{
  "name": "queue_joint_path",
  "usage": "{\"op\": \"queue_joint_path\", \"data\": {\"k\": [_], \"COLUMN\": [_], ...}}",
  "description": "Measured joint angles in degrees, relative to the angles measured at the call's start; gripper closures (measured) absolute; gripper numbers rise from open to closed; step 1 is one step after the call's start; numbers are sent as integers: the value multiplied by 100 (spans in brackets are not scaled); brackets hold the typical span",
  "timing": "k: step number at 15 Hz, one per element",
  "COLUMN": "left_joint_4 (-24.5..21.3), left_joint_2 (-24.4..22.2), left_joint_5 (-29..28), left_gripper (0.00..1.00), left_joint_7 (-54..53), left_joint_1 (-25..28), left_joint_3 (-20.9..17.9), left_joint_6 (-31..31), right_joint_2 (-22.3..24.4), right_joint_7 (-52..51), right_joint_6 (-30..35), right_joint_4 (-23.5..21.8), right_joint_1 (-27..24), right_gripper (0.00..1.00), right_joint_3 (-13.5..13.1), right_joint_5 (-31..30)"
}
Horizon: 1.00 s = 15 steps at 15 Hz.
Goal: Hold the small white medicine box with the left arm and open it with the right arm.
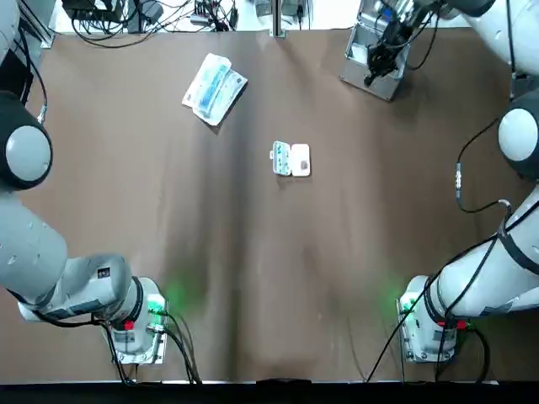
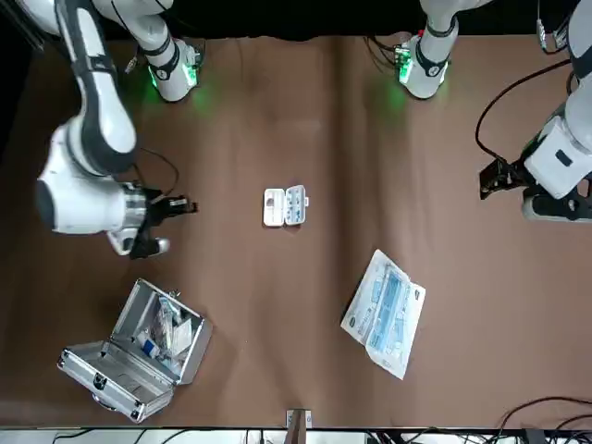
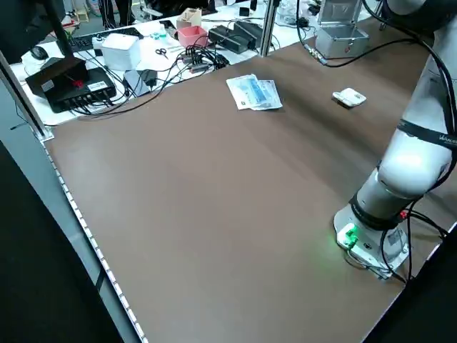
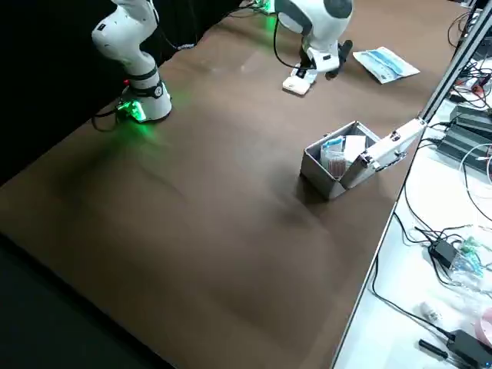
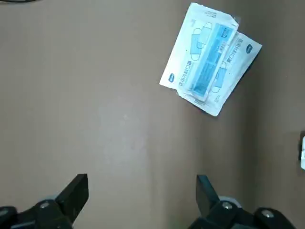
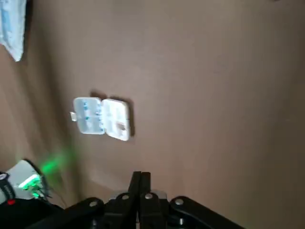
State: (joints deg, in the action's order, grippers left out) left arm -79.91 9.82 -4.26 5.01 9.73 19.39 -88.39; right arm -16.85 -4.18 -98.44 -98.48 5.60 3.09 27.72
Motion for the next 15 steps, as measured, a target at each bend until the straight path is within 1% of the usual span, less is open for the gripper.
{"op": "queue_joint_path", "data": {"k": [3,6,7,8,10,11,12,13,15], "left_joint_4": [1,3,5,5,5,-1,-49,-179,-592], "left_joint_2": [0,0,-1,-1,-7,-21,-61,-146,-408], "left_joint_5": [0,24,131,149,163,173,178,180,205], "left_gripper": [0,0,0,0,0,0,0,0,0], "left_joint_7": [18,189,226,279,459,496,503,508,508], "left_joint_1": [72,66,31,-70,-535,-744,-863,-916,-954], "left_joint_3": [0,16,15,-32,-419,-635,-776,-866,-1013], "left_joint_6": [0,-26,-179,-223,-266,-288,-340,-487,-803], "right_joint_2": [2,4,11,13,24,47,102,182,363], "right_joint_7": [34,37,81,106,133,137,142,145,149], "right_joint_6": [585,1175,1558,1703,1915,1968,1997,2024,2064], "right_joint_4": [541,1132,1501,1652,1950,2094,2208,2282,2340], "right_joint_1": [-338,-539,-579,-592,-610,-616,-619,-622,-625], "right_gripper": [99,99,94,91,89,78,69,59,41], "right_joint_3": [0,0,0,-3,-13,-21,-29,-37,-58], "right_joint_5": [-528,-1056,-1358,-1485,-1769,-1899,-2001,-2081,-2255]}}
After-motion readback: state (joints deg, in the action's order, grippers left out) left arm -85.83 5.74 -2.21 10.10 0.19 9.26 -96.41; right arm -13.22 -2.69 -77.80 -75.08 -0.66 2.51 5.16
